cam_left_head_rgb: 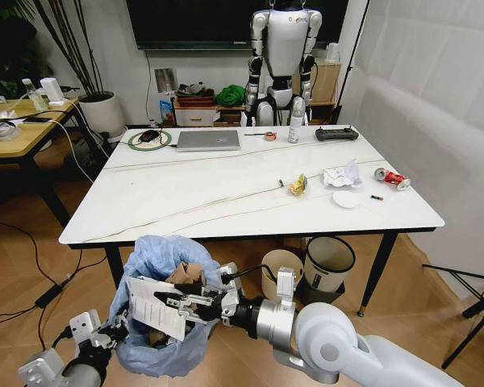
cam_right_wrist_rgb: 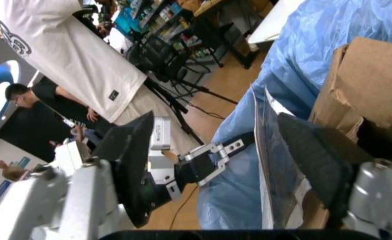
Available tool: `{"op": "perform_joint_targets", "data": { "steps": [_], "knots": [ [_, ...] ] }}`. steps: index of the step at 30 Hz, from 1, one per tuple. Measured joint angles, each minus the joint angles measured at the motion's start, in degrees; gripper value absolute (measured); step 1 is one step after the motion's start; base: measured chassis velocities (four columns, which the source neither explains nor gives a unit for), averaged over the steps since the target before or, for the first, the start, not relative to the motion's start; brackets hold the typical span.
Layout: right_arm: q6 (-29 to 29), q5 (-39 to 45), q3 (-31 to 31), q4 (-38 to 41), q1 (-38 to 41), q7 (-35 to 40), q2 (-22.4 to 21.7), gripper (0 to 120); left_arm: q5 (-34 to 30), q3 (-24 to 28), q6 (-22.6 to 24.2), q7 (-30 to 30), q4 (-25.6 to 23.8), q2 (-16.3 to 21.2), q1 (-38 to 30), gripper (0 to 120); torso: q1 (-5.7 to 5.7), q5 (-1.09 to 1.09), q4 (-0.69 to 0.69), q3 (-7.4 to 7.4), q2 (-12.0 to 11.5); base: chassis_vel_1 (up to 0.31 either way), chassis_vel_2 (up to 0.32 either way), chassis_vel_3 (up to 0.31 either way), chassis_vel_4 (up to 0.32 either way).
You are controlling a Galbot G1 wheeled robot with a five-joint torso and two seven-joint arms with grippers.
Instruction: Pick up the trash bin and place the trash from the table into it.
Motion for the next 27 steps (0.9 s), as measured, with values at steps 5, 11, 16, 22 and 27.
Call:
{"op": "perform_joint_targets", "data": {
  "steps": [5,11,16,22,27],
  "knots": [
    [0.1,-1.0,1.4,-0.1,0.5,-0.3,0.4,97,-1.4,-0.1,-0.3,0.5,0.0,-0.2,0.0,1,0.0,0.0,0.0,0.0,0.0,0.0,0.0,0.0,0.0],
    [0.1,-1.6,5.4,-0.7,1.4,0.0,0.8,100,-3.8,0.5,-0.7,0.8,1.0,-0.3,-0.2,1,0.0,0.0,0.0,0.0,0.0,0.0,0.0,0.0,0.0],
    [0.0,-2.0,10.0,-1.2,1.5,0.6,0.4,100,-3.7,1.4,-0.9,0.9,1.8,0.4,-0.3,1,0.0,0.01,0.0,0.0,0.0,0.0,0.0,0.0,0.0],
    [0.0,-3.1,17.7,-2.0,-0.2,1.4,-0.6,100,-3.3,2.3,-0.8,0.5,2.9,1.2,-0.7,1,0.0,0.0,0.0,0.0,0.0,0.0,0.0,0.0,0.0],
    [0.0,-6.1,25.3,-3.1,-3.3,3.4,-1.5,100,-3.5,2.6,-0.9,0.6,3.2,2.2,-1.4,1,0.0,0.02,0.0,0.0,0.0,0.0,0.0,0.0,0.0]
  ]
}}
